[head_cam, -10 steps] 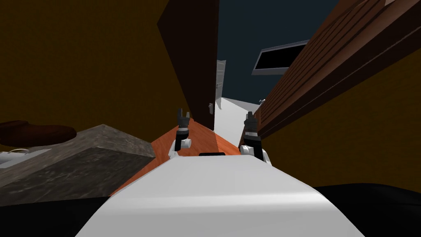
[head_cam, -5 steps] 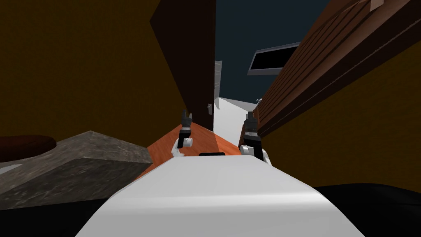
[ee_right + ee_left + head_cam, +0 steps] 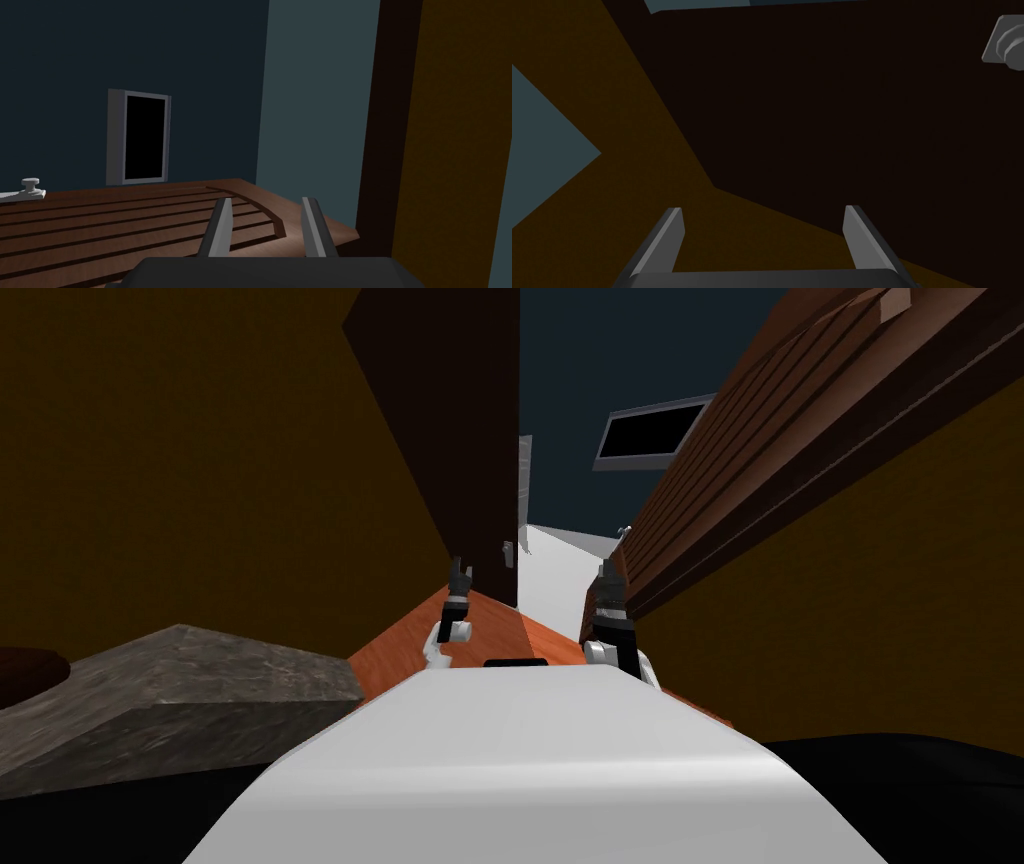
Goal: Push the door open
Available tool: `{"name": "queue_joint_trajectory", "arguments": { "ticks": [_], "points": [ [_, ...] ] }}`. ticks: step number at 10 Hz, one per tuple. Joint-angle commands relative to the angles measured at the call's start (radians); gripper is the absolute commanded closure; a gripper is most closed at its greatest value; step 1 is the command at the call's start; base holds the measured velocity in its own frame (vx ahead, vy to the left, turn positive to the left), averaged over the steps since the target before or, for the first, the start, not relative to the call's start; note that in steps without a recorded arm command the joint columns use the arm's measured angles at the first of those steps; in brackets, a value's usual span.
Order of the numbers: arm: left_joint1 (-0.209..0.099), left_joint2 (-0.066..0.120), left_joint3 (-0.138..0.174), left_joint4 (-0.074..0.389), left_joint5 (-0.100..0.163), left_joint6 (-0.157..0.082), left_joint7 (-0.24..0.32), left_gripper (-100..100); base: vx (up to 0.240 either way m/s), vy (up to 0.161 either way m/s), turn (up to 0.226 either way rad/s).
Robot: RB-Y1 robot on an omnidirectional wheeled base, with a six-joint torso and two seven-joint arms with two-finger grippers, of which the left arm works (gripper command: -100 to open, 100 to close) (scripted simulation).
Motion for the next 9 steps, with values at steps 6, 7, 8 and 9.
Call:
{"name": "queue_joint_trajectory", "arguments": {
  "ticks": [6,7,8,9],
  "points": [
    [-0.082,0.009,-0.009,0.156,0.014,0.022,-0.006,-100,0.036,0.065,-0.103],
    [-0.101,0.011,-0.011,0.188,0.017,0.028,-0.007,-100,0.052,0.096,-0.171],
    [-0.12,0.013,-0.014,0.219,0.02,0.034,-0.009,-100,0.053,0.112,-0.206],
    [-0.139,0.014,-0.016,0.26,0.023,0.04,-0.01,-100,0.056,0.118,-0.165]
  ]
}}
